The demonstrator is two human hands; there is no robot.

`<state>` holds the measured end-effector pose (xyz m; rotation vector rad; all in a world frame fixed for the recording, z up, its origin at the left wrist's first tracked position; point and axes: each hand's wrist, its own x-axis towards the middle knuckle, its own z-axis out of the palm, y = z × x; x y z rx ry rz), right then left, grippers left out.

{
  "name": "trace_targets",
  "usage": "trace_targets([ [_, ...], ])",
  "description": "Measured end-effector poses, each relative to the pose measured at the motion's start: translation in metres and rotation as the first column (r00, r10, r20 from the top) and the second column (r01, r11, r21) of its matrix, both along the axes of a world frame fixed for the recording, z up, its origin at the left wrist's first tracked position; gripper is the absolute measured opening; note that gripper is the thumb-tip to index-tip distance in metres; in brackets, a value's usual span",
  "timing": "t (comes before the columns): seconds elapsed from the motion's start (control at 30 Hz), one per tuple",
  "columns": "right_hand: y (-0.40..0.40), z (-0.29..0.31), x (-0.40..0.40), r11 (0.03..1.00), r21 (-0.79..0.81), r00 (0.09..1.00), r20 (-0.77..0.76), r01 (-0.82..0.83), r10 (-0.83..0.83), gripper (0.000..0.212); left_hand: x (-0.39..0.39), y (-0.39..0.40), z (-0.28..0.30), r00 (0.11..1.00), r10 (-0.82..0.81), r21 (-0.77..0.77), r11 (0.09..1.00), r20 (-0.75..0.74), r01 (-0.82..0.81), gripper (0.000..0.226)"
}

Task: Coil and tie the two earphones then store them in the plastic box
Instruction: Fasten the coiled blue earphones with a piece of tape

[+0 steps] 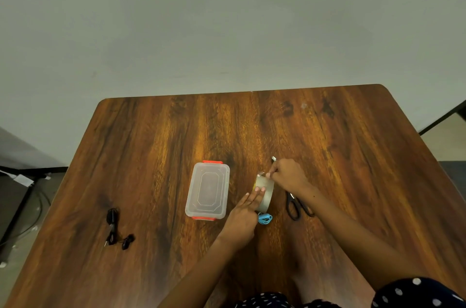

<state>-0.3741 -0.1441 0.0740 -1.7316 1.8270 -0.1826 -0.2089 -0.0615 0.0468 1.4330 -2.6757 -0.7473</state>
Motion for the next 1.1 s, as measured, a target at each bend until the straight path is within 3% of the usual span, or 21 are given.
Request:
trace_targets([
  [0.1, 0.002, 0.003, -0.001, 1.000, 0.023, 1.000, -0.001, 0.001, -0.001, 0.012, 0.003, 0.000, -0.005, 0.999, -0.037, -0.016, 0.999, -0.013, 0.036, 0.060],
  [0.23, 0.010, 0.004, 0.003, 1.000, -0.025, 0.994, -0.112, 0.003, -0.006, 0.014, 0.004, -0.001, -0.008, 0.996, -0.079, -0.084, 0.994, -0.046, 0.075, 0.031],
  [0.33, 0.017, 0.003, 0.007, 0.998, -0.054, 0.988, -0.151, 0.016, -0.024, 0.013, -0.003, -0.001, -0.005, 0.996, -0.078, -0.066, 0.995, -0.039, 0.076, 0.033],
  [0.53, 0.016, -0.001, 0.006, 0.996, -0.033, 0.994, -0.075, 0.080, -0.082, 0.016, -0.008, 0.001, -0.007, 0.999, 0.003, -0.058, 0.998, -0.053, -0.006, 0.064],
  [0.67, 0.004, 0.001, 0.005, 0.993, 0.046, 0.994, 0.021, 0.109, -0.110, 0.019, -0.001, -0.001, -0.019, 0.999, -0.031, -0.057, 0.998, -0.039, 0.029, 0.071],
  [0.97, -0.001, 0.009, -0.003, 0.889, 0.323, 0.896, 0.195, 0.325, -0.399, 0.013, 0.014, -0.002, -0.033, 1.000, -0.026, -0.032, 0.999, 0.003, 0.026, 0.049],
  [1.1, 0.006, 0.011, 0.001, 0.873, 0.286, 0.863, 0.210, 0.396, -0.460, 0.020, 0.009, -0.007, -0.024, 0.997, -0.020, -0.047, 0.999, -0.076, 0.017, 0.022],
])
